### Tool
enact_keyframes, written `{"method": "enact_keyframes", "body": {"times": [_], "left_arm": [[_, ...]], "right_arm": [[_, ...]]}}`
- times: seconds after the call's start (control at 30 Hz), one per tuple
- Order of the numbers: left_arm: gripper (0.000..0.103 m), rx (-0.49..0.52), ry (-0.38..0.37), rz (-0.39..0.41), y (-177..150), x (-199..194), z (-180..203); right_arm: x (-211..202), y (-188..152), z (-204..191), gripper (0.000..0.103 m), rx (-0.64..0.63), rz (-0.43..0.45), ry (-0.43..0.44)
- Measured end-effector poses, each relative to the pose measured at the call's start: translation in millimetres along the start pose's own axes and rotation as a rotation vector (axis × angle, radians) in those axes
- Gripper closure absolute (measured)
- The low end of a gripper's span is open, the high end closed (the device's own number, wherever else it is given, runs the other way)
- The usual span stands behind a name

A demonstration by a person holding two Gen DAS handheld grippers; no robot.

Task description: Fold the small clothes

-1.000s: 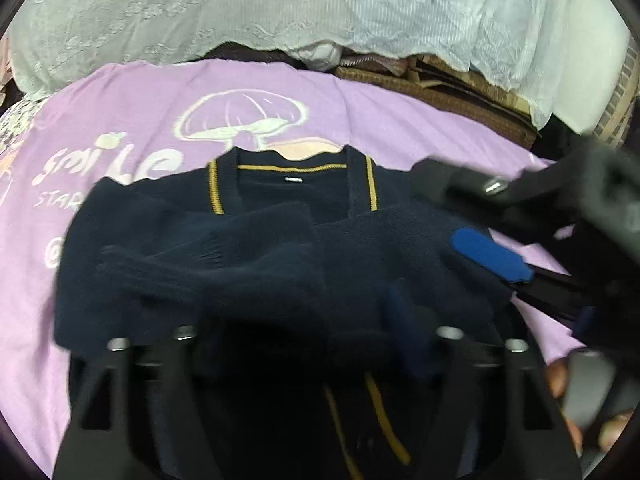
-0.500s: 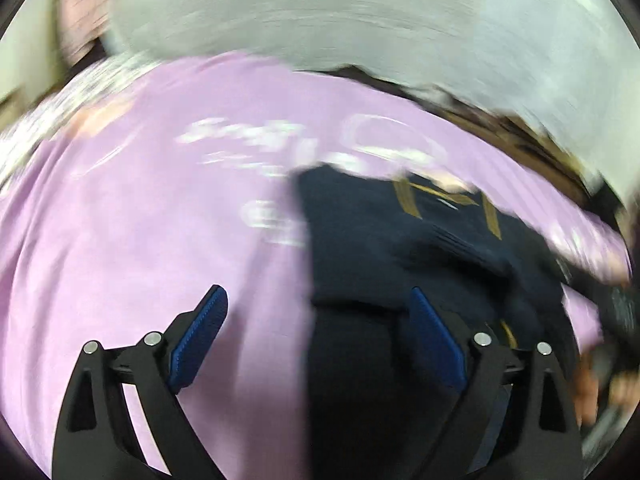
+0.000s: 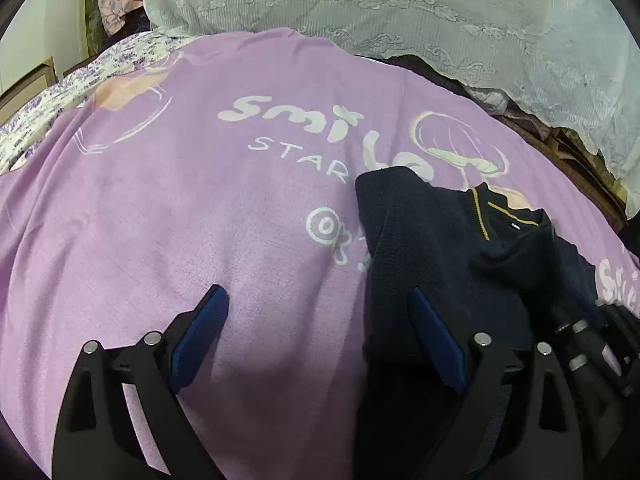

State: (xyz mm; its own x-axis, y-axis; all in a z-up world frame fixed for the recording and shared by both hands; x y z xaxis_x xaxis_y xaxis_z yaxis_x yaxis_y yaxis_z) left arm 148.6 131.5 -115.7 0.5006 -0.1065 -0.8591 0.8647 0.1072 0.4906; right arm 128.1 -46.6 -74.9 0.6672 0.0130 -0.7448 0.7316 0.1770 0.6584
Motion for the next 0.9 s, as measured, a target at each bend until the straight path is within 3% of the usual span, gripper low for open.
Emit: {"method": "enact_keyframes", "body": {"times": [0.2, 0.3, 0.37, 0.47, 0.57, 0.77, 0.9], "left_arm": [[0.011, 0.015, -0.029, 0.012, 3.9, -13.9, 13.8], [0.010, 0.029, 0.003, -0.010, 3.6, -7.3, 22.2], [0.009, 0.051, 0.028, -0.065, -2.6, 7.5, 28.1], [0.007, 0.090, 0.092, -0.058, -10.8, 13.7, 31.7], [0.006, 0.110, 0.108, -0.046, -15.0, 10.4, 33.5], [0.006, 0.090, 0.084, -0.049, -15.6, 0.5, 28.6], [0.006, 0.069, 0.079, 0.002, -0.4, -18.2, 29.2]], "right_arm": [[-37.2, 7.5, 74.8, 0.093, 0.293, 0.102, 0.165], [-28.2, -5.2, 107.2, 0.093, 0.389, 0.080, 0.203], [-13.8, -20.0, 122.0, 0.093, 0.452, 0.041, 0.237], [8.6, -47.6, 137.2, 0.091, 0.561, -0.031, 0.287], [21.9, -66.9, 144.4, 0.090, 0.665, -0.084, 0.352], [22.2, -79.6, 152.1, 0.090, 0.759, -0.075, 0.404], [13.3, -81.8, 165.3, 0.090, 0.816, -0.040, 0.393]]}}
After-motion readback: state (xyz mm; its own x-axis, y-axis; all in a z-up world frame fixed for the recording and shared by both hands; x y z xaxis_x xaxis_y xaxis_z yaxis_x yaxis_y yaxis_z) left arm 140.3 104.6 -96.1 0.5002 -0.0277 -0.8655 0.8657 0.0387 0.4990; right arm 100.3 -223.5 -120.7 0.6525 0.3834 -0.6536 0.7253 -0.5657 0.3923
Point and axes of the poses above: each gripper's, at about its wrist camera, not at the fingertips, and x roughly the way its jaws point, z to its right, y to its top, the point moved 8 cm from there along x, roughly the way its jaws point, and after that the axes turned 10 degrees about -z, right-handed, at the moved point
